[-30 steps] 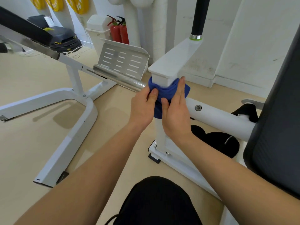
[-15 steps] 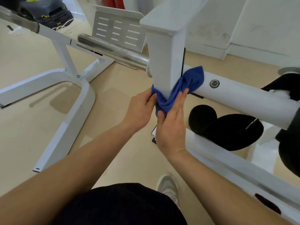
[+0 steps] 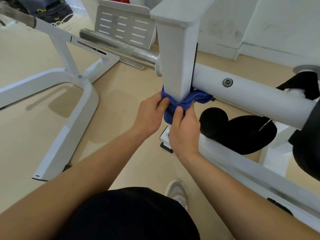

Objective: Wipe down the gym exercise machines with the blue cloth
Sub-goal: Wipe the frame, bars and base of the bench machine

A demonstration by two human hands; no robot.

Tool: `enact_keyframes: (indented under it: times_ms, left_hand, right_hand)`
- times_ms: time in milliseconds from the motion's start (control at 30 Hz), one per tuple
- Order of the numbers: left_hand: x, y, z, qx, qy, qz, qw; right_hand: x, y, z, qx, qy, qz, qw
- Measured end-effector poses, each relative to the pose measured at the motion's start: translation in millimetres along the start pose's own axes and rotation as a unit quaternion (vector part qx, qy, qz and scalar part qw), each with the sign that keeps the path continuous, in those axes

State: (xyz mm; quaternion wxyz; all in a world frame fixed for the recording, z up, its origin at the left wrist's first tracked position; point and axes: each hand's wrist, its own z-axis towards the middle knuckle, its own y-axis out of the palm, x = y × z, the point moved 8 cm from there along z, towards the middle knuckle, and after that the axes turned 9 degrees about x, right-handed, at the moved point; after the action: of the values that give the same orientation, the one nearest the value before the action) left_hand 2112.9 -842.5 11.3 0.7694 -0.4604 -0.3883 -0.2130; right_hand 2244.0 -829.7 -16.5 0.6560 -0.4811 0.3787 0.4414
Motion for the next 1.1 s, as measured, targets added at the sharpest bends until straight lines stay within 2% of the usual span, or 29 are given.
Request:
enact_keyframes:
  times_ms: [100, 400, 567, 700, 767, 900, 1033, 1100]
  left_hand:
    - [-5, 5, 2, 0.002, 0.001, 0.001, 1.000]
    - [-55, 39, -6, -0.051, -0.002, 0.034, 0.998]
    - [-91, 64, -16, -0.110, -0.021, 0.062, 0.992]
    - [-111, 81, -22, -0.173, -0.051, 0.124, 0.976]
    - [-114, 82, -21, -0.191, -0.063, 0.144, 0.969]
    - [-98, 66, -17, -0.156, -0.058, 0.152, 0.974]
    - [-65, 41, -12, -0.087, -0.010, 0.117, 0.989]
    - [-48, 26, -5, -0.065, 0.003, 0.104, 0.992]
  right_hand:
    - [8, 10, -2, 0.005, -0.025, -0.024, 0.999]
    - [50, 31, -5, 0.006, -0.005, -0.040, 0.999]
    - [93, 41, -20, -0.049, 0.031, -0.124, 0.991]
    - [117, 48, -27, -0.111, 0.014, -0.243, 0.964]
    - [119, 47, -25, -0.124, 0.027, -0.242, 0.962]
    - [97, 37, -20, -0.145, 0.039, -0.188, 0.971]
    - [65, 25, -10, -0.107, 0.084, -0.099, 0.986]
    - [45, 20, -3, -0.092, 0.061, -0.086, 0.990]
